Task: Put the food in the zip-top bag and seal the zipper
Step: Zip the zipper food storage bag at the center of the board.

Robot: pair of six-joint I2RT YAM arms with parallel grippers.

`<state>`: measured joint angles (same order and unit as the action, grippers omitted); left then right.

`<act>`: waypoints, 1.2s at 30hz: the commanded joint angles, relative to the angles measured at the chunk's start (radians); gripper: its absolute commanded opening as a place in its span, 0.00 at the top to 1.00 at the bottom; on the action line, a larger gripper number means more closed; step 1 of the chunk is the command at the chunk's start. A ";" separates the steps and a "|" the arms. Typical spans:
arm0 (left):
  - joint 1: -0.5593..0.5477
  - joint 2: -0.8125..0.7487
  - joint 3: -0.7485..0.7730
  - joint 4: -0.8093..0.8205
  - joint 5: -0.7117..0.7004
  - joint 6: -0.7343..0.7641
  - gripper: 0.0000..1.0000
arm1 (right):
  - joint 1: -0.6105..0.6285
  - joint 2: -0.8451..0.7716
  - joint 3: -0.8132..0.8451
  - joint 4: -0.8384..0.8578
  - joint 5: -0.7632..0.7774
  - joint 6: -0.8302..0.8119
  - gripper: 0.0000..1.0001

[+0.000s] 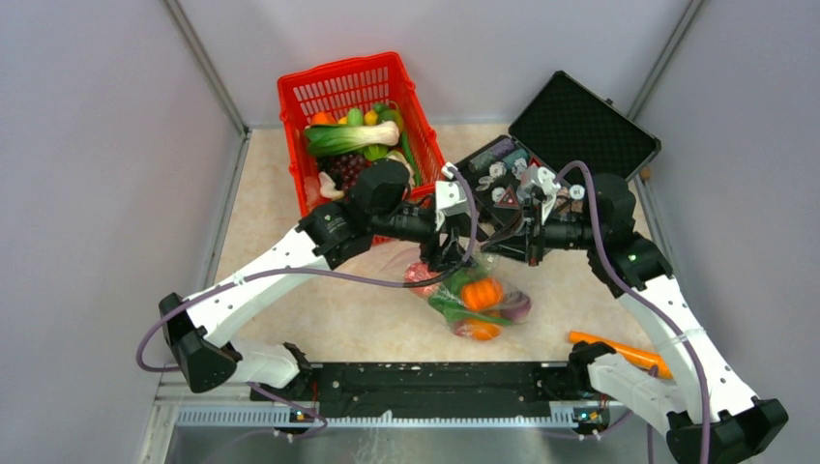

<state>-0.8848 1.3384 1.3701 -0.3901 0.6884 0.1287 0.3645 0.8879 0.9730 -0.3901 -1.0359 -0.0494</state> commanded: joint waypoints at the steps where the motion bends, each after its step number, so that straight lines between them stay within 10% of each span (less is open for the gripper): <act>1: 0.000 0.022 0.047 0.008 0.013 0.009 0.48 | 0.006 -0.008 0.021 0.041 -0.004 0.001 1.00; 8: 0.000 0.033 0.075 -0.095 -0.019 0.073 0.71 | 0.005 -0.009 0.032 0.037 -0.003 -0.001 1.00; 36: 0.002 -0.038 -0.001 -0.196 -0.204 0.135 0.97 | 0.005 -0.023 0.032 -0.008 0.054 -0.025 1.00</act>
<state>-0.8864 1.3518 1.3911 -0.5110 0.5442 0.2245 0.3645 0.8879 0.9733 -0.4023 -0.9894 -0.0528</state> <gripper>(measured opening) 0.086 0.009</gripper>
